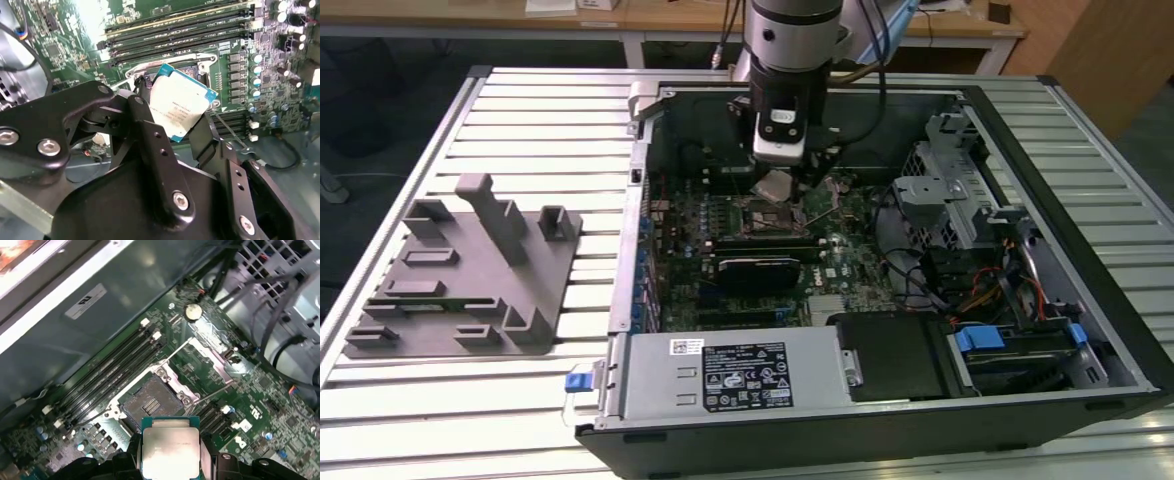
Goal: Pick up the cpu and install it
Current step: 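Place the cpu into insertion slot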
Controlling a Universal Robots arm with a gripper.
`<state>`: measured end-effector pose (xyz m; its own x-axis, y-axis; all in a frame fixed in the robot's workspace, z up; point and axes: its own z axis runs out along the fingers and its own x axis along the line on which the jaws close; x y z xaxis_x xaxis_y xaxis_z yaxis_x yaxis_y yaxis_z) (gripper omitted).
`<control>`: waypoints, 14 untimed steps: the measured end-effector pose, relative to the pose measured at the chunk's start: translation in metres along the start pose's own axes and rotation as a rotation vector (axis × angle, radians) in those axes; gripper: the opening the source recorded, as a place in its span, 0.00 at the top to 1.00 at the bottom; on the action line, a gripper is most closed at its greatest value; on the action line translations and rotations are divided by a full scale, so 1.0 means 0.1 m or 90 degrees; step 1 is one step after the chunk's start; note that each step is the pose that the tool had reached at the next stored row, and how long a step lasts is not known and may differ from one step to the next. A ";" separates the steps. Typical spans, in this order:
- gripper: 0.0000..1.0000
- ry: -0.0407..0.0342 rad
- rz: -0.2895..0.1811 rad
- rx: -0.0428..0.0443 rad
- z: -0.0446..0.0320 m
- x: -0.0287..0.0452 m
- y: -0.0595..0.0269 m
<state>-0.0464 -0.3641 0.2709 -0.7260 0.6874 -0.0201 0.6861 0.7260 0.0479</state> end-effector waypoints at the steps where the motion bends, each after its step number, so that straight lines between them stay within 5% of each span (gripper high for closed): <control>1: 0.45 -0.0008 0.009 0.0006 0.000 0.000 0.000; 14: 0.45 -0.0089 0.118 0.0061 0.001 0.000 0.000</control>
<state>-0.0464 -0.3641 0.2708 -0.5860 0.8099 -0.0257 0.8088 0.5866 0.0426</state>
